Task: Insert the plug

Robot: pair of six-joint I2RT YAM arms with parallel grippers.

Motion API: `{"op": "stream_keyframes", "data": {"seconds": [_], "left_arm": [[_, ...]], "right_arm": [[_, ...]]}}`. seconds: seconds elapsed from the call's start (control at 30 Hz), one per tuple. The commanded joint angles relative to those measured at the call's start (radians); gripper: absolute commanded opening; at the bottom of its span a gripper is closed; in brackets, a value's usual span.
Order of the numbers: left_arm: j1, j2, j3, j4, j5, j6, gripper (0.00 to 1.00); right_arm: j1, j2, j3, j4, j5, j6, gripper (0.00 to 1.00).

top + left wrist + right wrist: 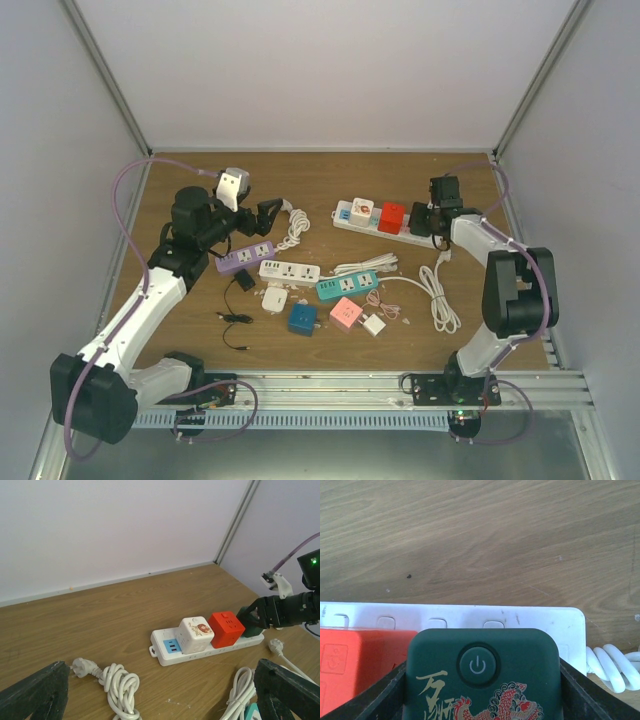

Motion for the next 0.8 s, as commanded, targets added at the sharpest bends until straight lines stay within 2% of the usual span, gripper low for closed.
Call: {"op": "stream_keyframes", "data": {"seconds": [0.0,0.27,0.6,0.77], "left_arm": [[0.010,0.007,0.005,0.035,0.007,0.007,0.99],[0.016,0.009,0.005,0.035,0.006,0.005,0.99],[0.022,0.012,0.007,0.029,-0.014,-0.004,0.99],[0.025,0.010,0.009,0.029,-0.013,-0.004,0.99]], "right_arm": [[0.041,0.058,-0.032,-0.037,0.076,0.014,0.47],[0.068,0.087,-0.082,-0.049,0.173,0.048,0.47],[0.062,0.134,-0.132,-0.048,0.107,0.092,0.44],[0.068,0.119,-0.142,-0.057,0.204,0.100,0.50]]}}
